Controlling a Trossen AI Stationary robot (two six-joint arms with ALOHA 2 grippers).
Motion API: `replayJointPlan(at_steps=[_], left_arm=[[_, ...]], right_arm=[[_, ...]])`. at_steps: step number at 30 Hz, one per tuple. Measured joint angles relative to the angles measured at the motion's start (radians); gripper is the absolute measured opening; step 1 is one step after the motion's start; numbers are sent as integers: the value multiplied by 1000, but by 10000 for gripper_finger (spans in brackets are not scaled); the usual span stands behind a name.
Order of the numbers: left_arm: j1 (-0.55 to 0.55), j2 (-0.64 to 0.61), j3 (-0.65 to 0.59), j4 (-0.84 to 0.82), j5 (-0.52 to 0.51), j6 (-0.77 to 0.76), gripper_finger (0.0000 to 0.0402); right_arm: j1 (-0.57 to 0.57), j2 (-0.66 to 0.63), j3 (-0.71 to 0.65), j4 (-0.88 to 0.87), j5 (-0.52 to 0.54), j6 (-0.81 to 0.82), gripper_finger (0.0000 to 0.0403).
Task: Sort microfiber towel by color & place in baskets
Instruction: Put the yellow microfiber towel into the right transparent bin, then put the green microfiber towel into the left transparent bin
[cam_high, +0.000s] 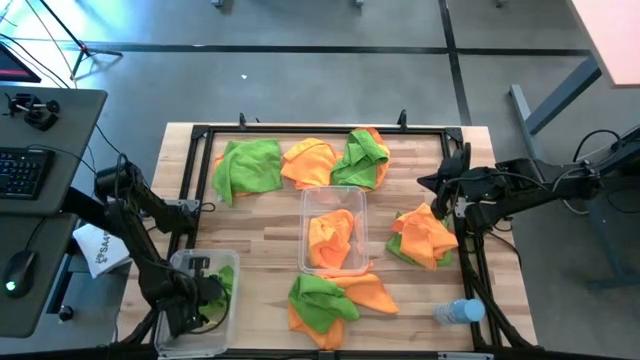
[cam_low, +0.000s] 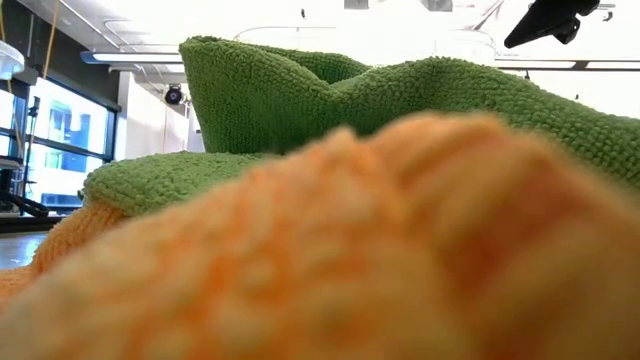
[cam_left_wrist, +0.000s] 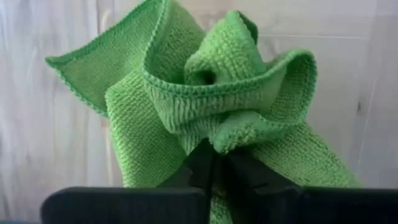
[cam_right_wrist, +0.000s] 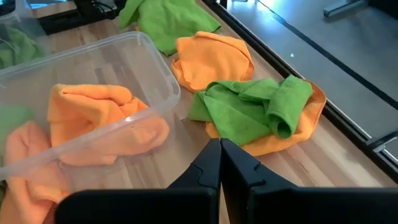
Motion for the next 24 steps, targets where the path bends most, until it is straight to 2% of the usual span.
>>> replayJointPlan(at_steps=[7, 13, 16, 24], left_arm=[[0, 0, 1, 5, 55, -13, 75], [0, -7, 72, -11, 73, 40, 115], [0, -31, 122, -33, 84, 66, 120], [0, -120, 244, -215, 84, 17, 120]], right_arm=[[0, 0, 0, 0, 30, 2, 0], [0, 0, 0, 5, 31, 2, 0], [0, 0, 0, 5, 58, 3, 0], [0, 0, 0, 5, 100, 1, 0]])
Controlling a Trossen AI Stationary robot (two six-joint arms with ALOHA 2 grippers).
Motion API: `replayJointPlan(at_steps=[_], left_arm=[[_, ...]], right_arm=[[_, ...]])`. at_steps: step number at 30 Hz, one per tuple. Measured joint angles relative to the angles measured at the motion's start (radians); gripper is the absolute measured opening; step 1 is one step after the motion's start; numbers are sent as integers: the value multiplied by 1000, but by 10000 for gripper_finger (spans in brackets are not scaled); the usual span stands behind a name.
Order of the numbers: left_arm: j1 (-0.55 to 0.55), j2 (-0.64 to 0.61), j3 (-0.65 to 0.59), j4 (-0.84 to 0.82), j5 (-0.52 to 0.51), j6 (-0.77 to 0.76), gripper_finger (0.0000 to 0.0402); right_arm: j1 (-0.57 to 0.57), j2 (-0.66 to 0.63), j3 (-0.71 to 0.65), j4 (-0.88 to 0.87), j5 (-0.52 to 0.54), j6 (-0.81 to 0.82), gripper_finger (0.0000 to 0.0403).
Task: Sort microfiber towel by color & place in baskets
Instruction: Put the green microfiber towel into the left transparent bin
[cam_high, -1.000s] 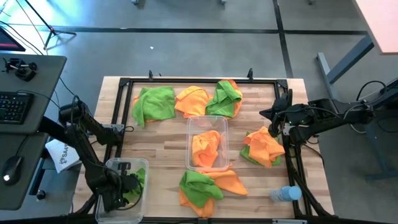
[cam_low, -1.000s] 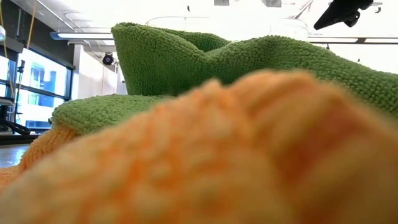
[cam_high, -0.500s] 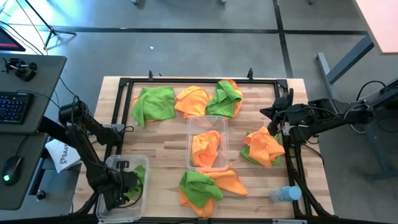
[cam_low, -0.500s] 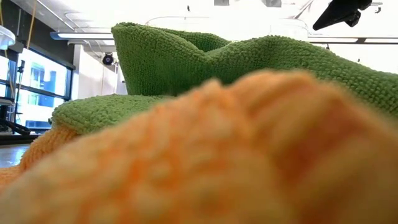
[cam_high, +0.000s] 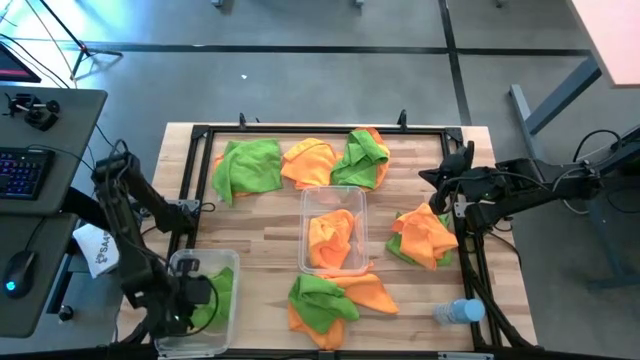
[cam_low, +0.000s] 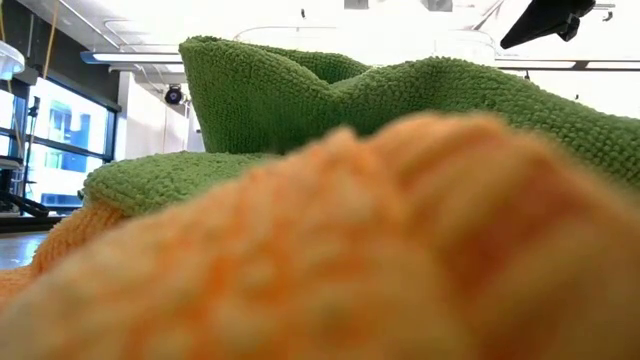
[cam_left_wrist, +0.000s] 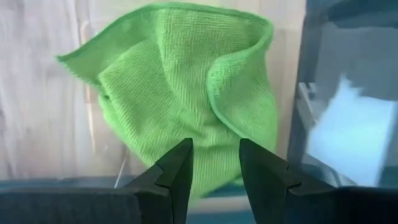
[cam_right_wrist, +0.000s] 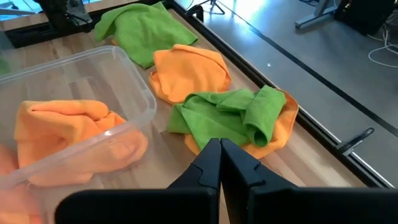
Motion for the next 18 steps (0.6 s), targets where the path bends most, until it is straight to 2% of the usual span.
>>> replayJointPlan(at_steps=[6, 8, 14, 18], left_arm=[[0, -86, 13, -28, 17, -22, 120], [6, -116, 13, -49, 9, -34, 120], [54, -212, 13, -134, -66, -116, 120], [108, -286, 12, -197, -194, -122, 120]], right_arm=[[0, 0, 0, 0, 0, 4, 0], [0, 1, 0, 0, 0, 51, 0], [0, 1, 0, -2, 78, 247, 0], [0, 11, 0, -2, 113, 312, 0]])
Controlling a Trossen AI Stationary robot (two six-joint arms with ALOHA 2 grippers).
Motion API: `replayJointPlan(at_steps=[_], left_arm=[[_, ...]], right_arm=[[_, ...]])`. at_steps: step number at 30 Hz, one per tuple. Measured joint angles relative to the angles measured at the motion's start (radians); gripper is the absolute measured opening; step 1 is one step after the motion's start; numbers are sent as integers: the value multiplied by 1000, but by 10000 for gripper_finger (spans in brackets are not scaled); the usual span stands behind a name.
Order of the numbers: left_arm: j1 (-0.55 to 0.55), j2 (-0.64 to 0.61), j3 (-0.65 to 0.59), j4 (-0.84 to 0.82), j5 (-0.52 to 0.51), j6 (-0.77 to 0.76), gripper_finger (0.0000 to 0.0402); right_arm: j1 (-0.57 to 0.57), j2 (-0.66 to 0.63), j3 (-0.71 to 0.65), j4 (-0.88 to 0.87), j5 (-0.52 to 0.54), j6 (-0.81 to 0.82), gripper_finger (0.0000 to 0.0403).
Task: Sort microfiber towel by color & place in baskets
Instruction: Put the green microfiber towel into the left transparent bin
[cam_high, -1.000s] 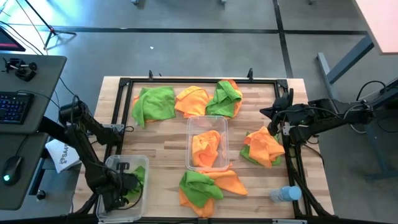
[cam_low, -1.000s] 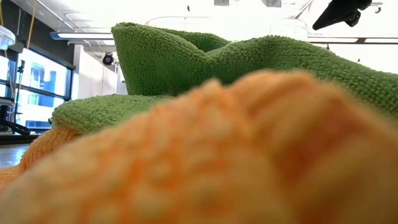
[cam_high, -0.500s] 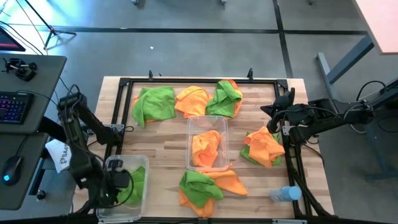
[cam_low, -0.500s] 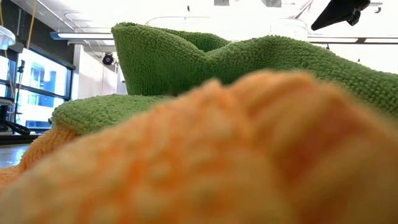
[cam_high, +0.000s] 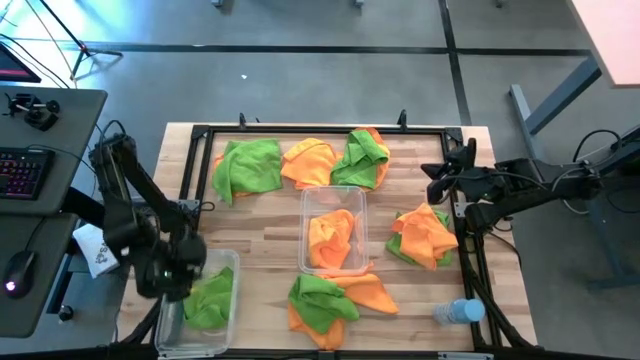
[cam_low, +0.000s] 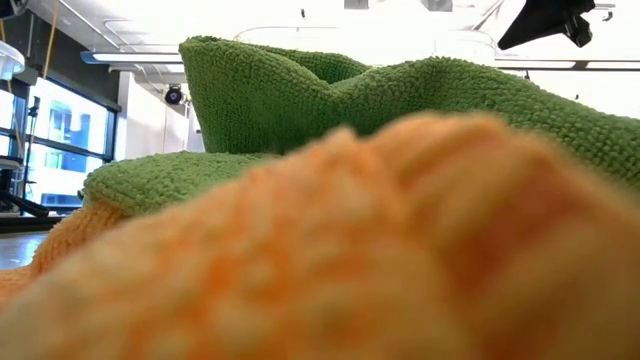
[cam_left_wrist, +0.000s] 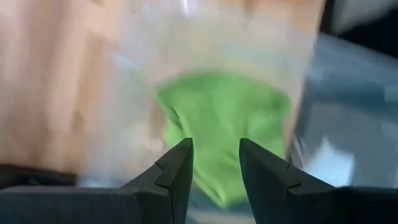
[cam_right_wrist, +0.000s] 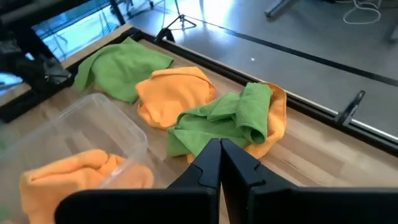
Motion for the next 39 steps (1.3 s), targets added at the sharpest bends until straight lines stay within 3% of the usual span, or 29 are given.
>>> replayJointPlan(at_steps=[6, 11, 14, 21, 25, 28, 34, 39], left_arm=[[128, -117, 0, -43, -284, 62, 119], [282, -191, 0, -42, -396, 151, 119], [396, -209, 0, -42, -432, 280, 112], [706, -215, -2, 20, -349, 546, 74], [847, -214, -54, 200, -269, 719, 52], [932, -212, -120, 340, -197, 817, 37], [1028, -211, -198, 412, -180, 828, 4], [1066, -212, -201, 413, -180, 832, 1]], right_arm=[[0, 43, 0, -5, 1, -74, 0], [-6, 103, 0, -2, 25, -38, 0], [-53, 145, 0, 21, 17, -23, 0], [-271, 249, 0, 172, -169, -178, 0], [-435, 300, 0, 288, -313, -279, 0], [-537, 336, 0, 370, -336, -301, 1], [-661, 403, 43, 467, -445, -425, 32], [-721, 512, 136, 448, -523, -449, 76]])
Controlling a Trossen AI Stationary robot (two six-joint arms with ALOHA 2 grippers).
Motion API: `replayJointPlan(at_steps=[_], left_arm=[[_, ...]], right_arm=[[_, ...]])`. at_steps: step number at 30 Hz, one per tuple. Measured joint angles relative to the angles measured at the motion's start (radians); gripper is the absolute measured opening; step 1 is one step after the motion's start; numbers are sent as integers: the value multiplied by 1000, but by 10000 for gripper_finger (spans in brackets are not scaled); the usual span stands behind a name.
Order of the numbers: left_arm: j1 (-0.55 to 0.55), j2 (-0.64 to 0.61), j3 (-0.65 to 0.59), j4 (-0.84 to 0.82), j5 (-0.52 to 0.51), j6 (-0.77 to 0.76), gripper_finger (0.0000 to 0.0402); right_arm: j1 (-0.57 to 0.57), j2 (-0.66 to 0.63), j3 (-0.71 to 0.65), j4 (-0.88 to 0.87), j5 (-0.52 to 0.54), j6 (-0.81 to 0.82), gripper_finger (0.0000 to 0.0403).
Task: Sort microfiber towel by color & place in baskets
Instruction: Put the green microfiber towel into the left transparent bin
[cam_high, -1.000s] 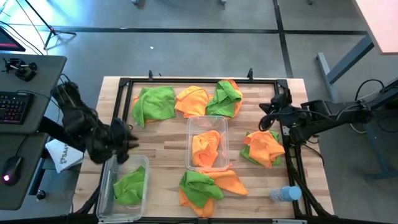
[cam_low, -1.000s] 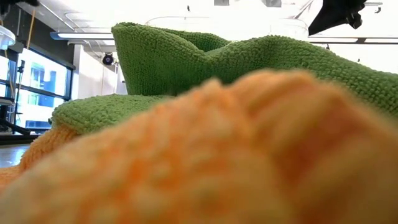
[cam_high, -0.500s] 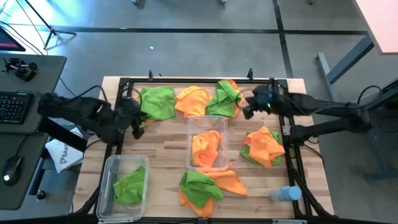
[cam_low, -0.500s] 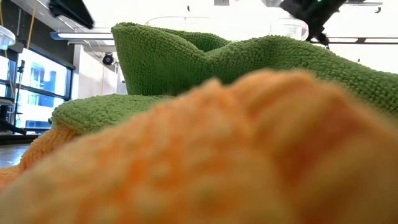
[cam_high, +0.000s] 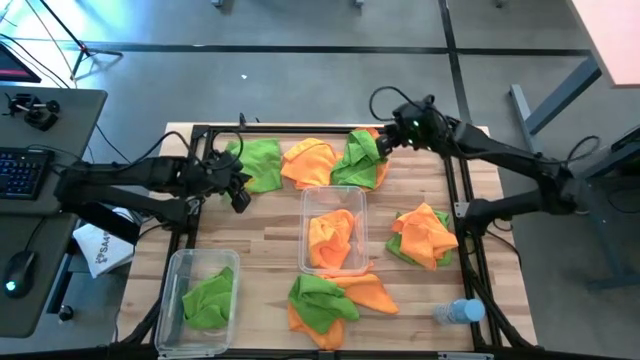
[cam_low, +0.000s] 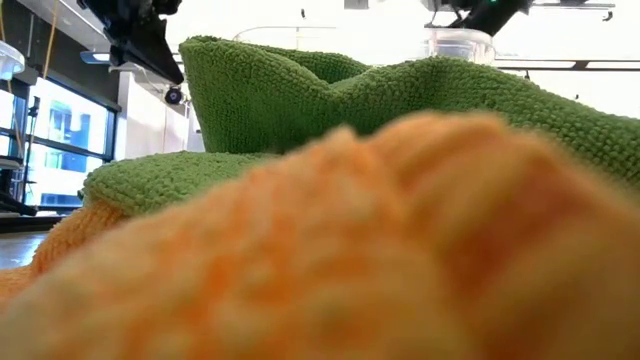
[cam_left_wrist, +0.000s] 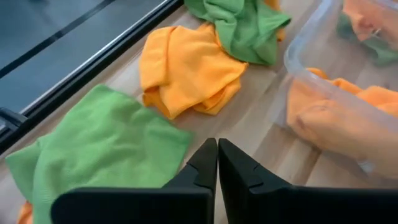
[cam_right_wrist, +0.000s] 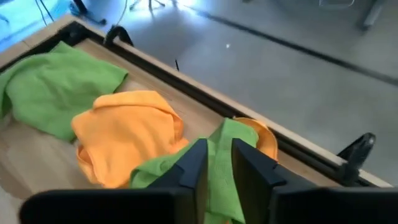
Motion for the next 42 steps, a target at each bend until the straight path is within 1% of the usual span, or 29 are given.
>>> replayJointPlan(at_steps=[3, 5, 8, 13, 17, 23, 29, 33, 35, 37, 39, 42], left_arm=[[11, 0, 0, -2, 0, 15, 0], [20, 0, 0, -2, 0, 23, 0], [34, 0, 0, -3, -1, 23, 0], [43, 0, 0, -3, -30, 2, 0], [43, 0, 0, -3, -35, -14, 0], [43, 0, 0, -3, -46, -66, 0], [42, 0, 0, -3, -46, -99, 0], [42, 0, 0, -2, -53, -99, 0], [42, 0, 0, -1, -54, -89, 0], [42, 0, 0, -1, -54, -81, 0], [42, 0, 0, -1, -54, -80, 0], [42, 0, 0, -1, -54, -65, 0]], right_arm=[[-22, 90, 76, -27, -71, -5, 98], [-30, 157, 133, -63, -90, -25, 110], [-38, 269, 228, -152, -95, -61, 124], [-42, 463, 405, -359, -94, -80, 139], [-60, 601, 498, -466, -99, -108, 151], [-130, 734, 515, -525, -118, -144, 162], [-178, 805, 515, -487, -220, -180, 163], [-176, 850, 515, -464, -201, -183, 162], [-172, 868, 515, -474, -215, -207, 155], [-161, 879, 515, -477, -219, -221, 135], [-152, 882, 515, -481, -208, -221, 99], [-144, 869, 515, -497, -200, -216, 25]])
